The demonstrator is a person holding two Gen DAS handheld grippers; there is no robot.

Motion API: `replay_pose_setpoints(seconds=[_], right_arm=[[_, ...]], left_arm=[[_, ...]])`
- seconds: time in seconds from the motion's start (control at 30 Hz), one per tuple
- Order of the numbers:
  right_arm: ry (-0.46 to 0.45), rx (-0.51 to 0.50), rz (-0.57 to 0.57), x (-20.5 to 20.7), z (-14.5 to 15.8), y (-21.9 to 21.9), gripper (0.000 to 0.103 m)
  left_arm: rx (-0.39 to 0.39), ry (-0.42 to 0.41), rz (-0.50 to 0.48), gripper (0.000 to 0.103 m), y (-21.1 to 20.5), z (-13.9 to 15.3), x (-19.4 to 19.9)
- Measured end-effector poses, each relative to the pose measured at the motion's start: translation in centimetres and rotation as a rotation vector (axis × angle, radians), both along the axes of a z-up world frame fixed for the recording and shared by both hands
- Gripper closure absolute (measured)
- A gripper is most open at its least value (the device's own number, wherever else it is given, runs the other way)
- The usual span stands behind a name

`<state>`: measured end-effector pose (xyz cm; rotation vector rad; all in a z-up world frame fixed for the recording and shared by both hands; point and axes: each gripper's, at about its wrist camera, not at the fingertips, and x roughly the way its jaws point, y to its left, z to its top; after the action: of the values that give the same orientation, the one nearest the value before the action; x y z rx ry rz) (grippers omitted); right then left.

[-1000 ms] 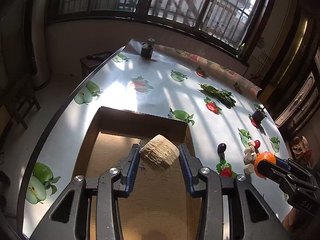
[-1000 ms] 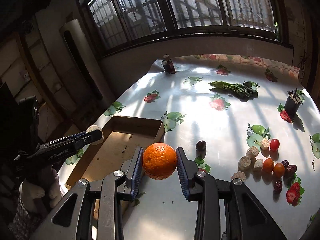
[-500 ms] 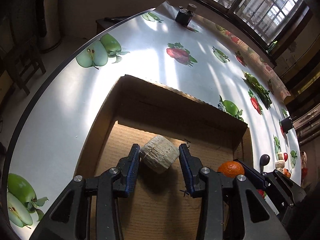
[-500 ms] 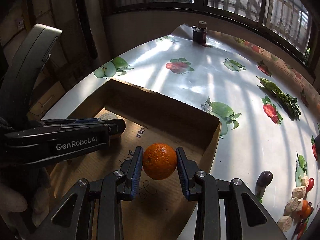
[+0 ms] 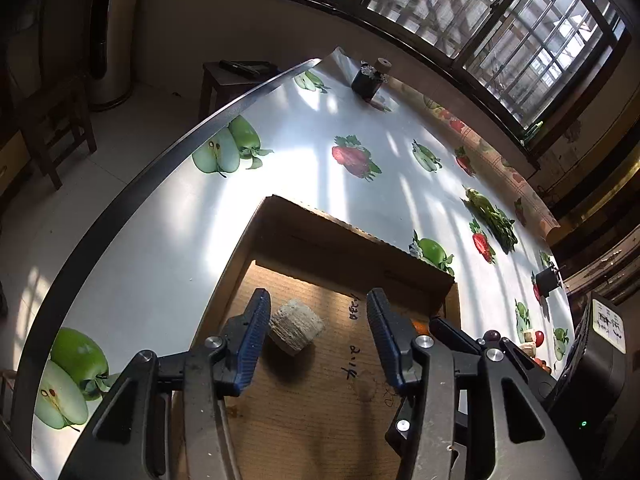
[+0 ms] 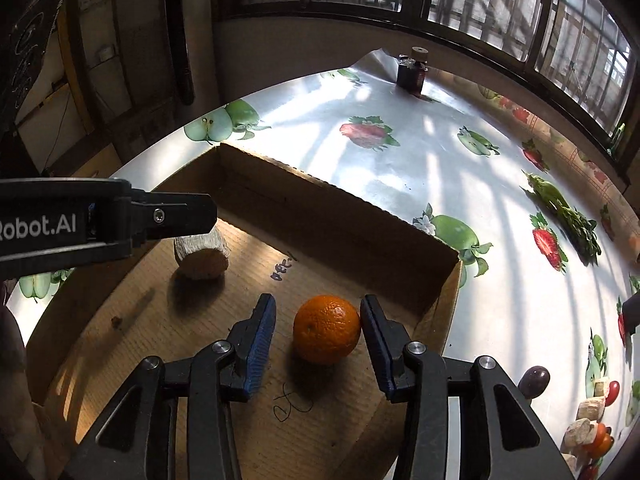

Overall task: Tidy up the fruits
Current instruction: 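Open both tools and move them back to the fruit cluster, then grasp a flat round rice cake with the left tool while the right tool grasps a red date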

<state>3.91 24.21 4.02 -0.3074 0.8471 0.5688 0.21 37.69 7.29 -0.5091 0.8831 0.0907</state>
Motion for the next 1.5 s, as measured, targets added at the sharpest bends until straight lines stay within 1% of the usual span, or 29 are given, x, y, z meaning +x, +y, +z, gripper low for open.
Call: replay_pose_setpoints(seconds=[0.03,0.13,0.2,0.27,0.33,0.43,0.53,0.6,0.73,0.83,0.9,0.97,1.07,1.2,1.33,1.4,1.47,1.5], right_arm=[[-0.006,0.015,-0.004,-0.2,0.5,-0.3,0.048],[-0.032,0.06,-0.013,-1.3,2.4,-1.5,0.048],[-0.056,0.085,-0.026,-2.2,3.7,-2.8,0.048],[-0.073,0.117,-0.045,-3.2,4.8,-4.4,0.043],[-0.083,0.152,-0.065,-4.2,5.9,-6.6,0.04],[-0.103,0.178,-0.107,-5.7,7.0,-10.5,0.039],[-0.128,0.192,-0.175,-7.4,7.7,-15.3,0.039],[-0.138,0.205,-0.238,-8.4,8.1,-19.1,0.039],[-0.156,0.218,-0.385,-10.2,8.2,-27.2,0.034],[-0.156,0.213,-0.482,-10.9,7.9,-32.3,0.033],[-0.138,0.222,-0.535,-11.0,7.3,-35.0,0.033],[-0.107,0.244,-0.57,-11.0,6.5,-37.3,0.033],[-0.061,0.271,-0.61,-10.4,5.1,-39.6,0.033],[-0.001,0.276,-0.63,-9.0,2.9,-41.0,0.033],[0.051,0.247,-0.615,-7.0,0.8,-40.3,0.034],[0.069,0.234,-0.601,-6.0,-0.2,-39.8,0.038],[0.087,0.223,-0.592,-5.1,-1.1,-39.4,0.05],[0.092,0.217,-0.588,-4.8,-1.5,-39.2,0.053]], left_arm=[[-0.001,-0.023,0.006,0.051,-0.1,0.9,-0.6],[0.001,-0.093,0.015,0.045,-0.8,3.4,-3.0],[0.004,-0.136,0.018,0.039,-1.4,4.8,-4.6],[0.004,-0.17,0.017,0.036,-2.3,5.8,-6.0],[-0.003,-0.192,0.008,0.035,-3.2,6.5,-7.3],[-0.026,-0.198,-0.013,0.034,-4.8,6.5,-8.6],[-0.058,-0.182,-0.029,0.034,-6.4,5.6,-9.5],[-0.071,-0.161,-0.037,0.034,-7.5,4.8,-9.7],[-0.074,-0.131,-0.08,0.034,-10.8,3.7,-9.5],[-0.066,-0.117,-0.14,0.034,-14.0,3.3,-9.1],[-0.047,-0.108,-0.182,0.034,-16.1,3.0,-8.8],[-0.031,-0.094,-0.219,0.034,-18.0,2.6,-8.4],[0.006,-0.067,-0.265,0.034,-20.5,1.9,-7.9],[0.031,-0.039,-0.323,0.034,-23.3,1.0,-7.0],[0.046,-0.042,-0.36,0.034,-25.5,0.2,-5.6],[0.057,-0.037,-0.387,0.034,-26.7,-0.5,-4.7],[0.057,-0.017,-0.423,0.034,-28.0,-1.5,-3.7],[0.053,-0.007,-0.435,0.037,-28.5,-2.0,-3.3]])
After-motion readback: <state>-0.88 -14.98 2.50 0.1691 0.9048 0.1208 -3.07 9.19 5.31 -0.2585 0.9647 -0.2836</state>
